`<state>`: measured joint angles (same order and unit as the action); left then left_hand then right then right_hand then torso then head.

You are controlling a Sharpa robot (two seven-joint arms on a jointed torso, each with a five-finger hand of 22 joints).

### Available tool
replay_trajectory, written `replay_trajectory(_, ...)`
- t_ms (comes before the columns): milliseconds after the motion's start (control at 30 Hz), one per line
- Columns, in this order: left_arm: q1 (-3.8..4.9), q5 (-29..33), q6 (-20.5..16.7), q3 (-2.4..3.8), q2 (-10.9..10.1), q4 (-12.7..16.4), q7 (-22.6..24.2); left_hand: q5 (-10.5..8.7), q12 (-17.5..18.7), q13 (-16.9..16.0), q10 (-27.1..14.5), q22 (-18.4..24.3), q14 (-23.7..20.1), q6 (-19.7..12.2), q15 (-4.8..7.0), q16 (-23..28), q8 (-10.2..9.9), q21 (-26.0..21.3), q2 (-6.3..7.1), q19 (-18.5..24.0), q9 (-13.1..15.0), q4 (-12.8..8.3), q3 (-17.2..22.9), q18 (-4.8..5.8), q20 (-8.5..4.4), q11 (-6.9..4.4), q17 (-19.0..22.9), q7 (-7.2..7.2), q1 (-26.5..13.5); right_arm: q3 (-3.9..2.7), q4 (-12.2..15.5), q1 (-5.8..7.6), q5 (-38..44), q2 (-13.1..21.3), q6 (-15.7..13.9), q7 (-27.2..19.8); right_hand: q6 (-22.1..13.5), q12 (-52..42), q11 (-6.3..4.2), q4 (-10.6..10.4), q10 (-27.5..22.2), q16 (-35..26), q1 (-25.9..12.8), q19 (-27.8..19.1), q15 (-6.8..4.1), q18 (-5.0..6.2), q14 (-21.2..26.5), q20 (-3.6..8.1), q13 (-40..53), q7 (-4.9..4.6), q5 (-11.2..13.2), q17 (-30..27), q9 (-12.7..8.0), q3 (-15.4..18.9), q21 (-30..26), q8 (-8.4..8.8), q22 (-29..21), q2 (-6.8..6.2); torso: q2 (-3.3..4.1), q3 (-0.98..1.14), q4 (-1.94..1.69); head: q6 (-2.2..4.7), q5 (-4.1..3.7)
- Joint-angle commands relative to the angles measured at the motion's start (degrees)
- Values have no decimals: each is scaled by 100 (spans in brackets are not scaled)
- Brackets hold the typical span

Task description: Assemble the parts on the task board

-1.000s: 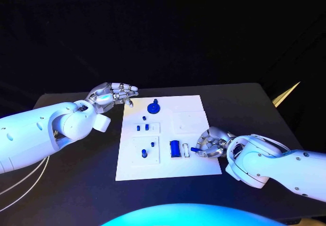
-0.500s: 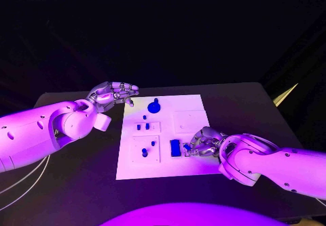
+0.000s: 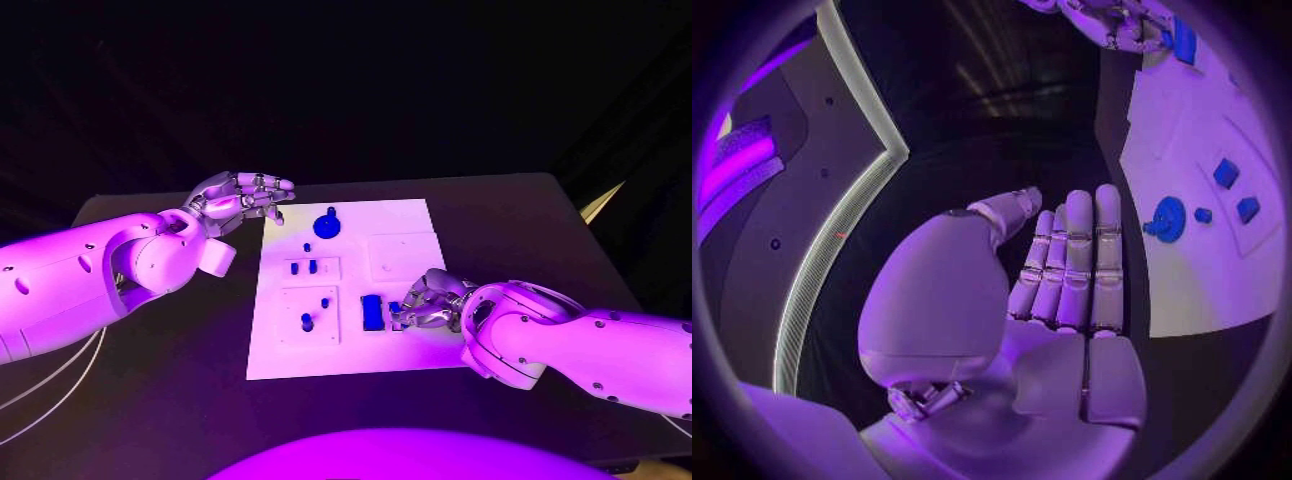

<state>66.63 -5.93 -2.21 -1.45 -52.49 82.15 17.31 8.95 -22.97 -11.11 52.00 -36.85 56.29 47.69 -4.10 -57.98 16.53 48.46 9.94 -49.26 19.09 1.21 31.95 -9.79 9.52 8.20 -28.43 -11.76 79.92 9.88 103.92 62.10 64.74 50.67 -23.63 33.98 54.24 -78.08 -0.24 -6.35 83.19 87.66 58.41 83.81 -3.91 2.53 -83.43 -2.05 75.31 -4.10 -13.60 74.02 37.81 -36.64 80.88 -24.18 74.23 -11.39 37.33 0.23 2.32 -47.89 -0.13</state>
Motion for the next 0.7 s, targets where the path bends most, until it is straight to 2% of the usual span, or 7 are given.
replay_trajectory(33, 3, 6, 17, 3, 4, 19, 3, -7, -54, 59, -113, 79, -29, -52, -7, 68, 149, -92, -75, -56, -64, 115, -119, -74, -4, 26, 64, -18, -47, 8, 0, -18, 49, -12, 39, 25, 276, 58, -63, -85, 123, 67, -176, 447, -54, -108, -583, 36, 688, 75, 68, 1249, 38, -136, 135, -169, 1385, 125, -2, 1, 6, -6, 3)
replay_trajectory(533, 4, 6, 23, 3, 0, 16, -16, -8, -56, 61, -117, 82, -30, -55, -8, 68, 153, -97, -73, -58, -67, 119, -121, -73, -3, 28, 64, -20, -49, 8, 24, -22, 114, -39, -47, 1, 311, 49, -73, -99, 130, 67, -217, 448, -63, -109, -583, 41, 694, 87, 99, 1249, 43, -131, 139, -187, 1386, 121, 2, -2, -1, -6, 14)
replay_trajectory(700, 4, 6, 30, 3, -3, 17, -25, -8, -56, 61, -117, 82, -30, -55, -8, 68, 153, -97, -73, -58, -67, 119, -121, -73, -3, 28, 64, -20, -49, 8, 36, -23, 142, -31, -42, -5, 332, 44, -79, -162, 137, 66, -396, 448, -71, -109, -583, 52, 700, 92, 252, 1249, 35, -53, 139, -190, 1386, 13, -2, -2, 1, -8, 22)
